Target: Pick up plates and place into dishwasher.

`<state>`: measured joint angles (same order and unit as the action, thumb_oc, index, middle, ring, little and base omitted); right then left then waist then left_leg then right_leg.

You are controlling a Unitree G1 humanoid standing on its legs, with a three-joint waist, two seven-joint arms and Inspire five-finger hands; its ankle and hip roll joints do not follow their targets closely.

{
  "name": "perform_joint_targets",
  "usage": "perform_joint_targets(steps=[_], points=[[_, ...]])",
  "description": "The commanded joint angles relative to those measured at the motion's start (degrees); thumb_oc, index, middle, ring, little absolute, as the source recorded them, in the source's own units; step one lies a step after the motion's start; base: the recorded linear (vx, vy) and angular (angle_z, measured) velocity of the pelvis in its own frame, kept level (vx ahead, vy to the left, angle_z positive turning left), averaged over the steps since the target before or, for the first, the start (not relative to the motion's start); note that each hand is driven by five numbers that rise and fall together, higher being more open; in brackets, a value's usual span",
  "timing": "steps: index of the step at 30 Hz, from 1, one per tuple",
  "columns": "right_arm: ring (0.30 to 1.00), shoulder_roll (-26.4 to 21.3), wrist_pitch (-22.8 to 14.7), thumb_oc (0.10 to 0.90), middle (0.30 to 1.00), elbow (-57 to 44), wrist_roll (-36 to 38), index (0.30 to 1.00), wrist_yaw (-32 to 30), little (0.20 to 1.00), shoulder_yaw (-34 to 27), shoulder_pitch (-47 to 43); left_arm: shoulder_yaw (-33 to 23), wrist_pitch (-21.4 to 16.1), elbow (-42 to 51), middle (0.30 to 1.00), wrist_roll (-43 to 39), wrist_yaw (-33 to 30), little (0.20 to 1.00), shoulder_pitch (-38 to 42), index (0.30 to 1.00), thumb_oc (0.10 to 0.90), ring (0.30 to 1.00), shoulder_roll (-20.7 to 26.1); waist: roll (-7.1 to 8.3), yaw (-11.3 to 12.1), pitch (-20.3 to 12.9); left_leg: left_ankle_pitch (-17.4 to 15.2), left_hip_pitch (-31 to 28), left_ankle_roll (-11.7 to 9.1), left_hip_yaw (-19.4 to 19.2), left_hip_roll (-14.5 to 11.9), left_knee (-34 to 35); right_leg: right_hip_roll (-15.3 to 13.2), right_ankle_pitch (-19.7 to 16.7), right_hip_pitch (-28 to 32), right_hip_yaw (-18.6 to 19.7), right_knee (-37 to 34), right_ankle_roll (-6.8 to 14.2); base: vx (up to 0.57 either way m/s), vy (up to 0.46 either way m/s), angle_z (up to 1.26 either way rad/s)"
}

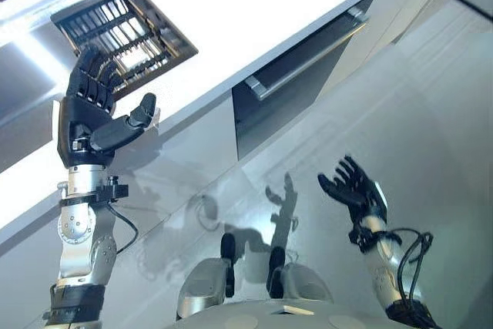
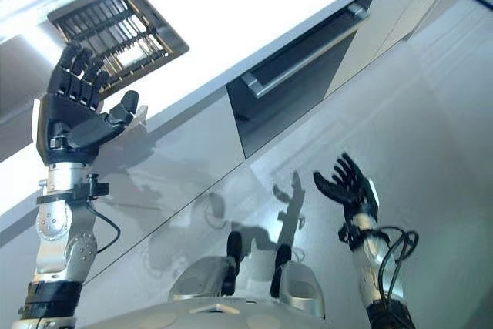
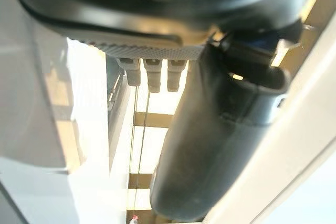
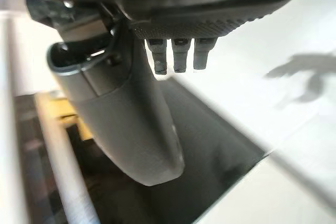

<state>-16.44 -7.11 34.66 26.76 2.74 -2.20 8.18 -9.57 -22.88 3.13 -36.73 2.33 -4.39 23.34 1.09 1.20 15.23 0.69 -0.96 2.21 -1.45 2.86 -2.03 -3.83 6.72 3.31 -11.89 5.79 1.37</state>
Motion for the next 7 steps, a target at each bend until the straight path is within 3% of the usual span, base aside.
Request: perform_joint_targets(steps=[1,3,7], points=[[0.9,-0.9,1.8,0.8,0.9,5.2,-3.0,0.9,0.3,0.9,1.6,-1.4,-1.2,-0.7,-2.3,0.9,-2.6,1.0,0.9,5.2,0.9,0.8,0.9,-0.8,-2.92,-2.2,-2.8,-2.6,-3.7,-1.0,-1.6,1.0,5.8,3.2,-0.4,-0.9,0.4,-0.6,1.8,-0.04,0.0,0.0],[0.9,-1.2,4.6,0.8,0.9,10.9,-6.0,0.9,1.9,0.9,1.9,-2.4,-0.7,-0.4,-2.9,0.9,-3.2,0.6,0.9,6.6,0.9,0.8,0.9,-0.8,-3.04,-2.1,-3.4,-2.3,-4.2,-1.5,-1.4,0.9,6.5,3.5,-1.2,0.1,0.7,-2.6,1.9,-0.02,0.003,0.01],[0.9,-1.4,6.5,0.8,0.9,23.5,-8.7,0.9,3.0,0.9,2.7,-3.9,0.6,-0.7,-4.9,0.9,-5.1,-0.3,0.9,8.8,0.9,0.8,0.9,-0.3,-3.24,-1.7,-4.8,-2.5,-4.7,-1.9,-1.7,1.2,6.6,4.0,-3.0,2.0,0.8,-6.8,1.9,0.0,0.0,0.0]])
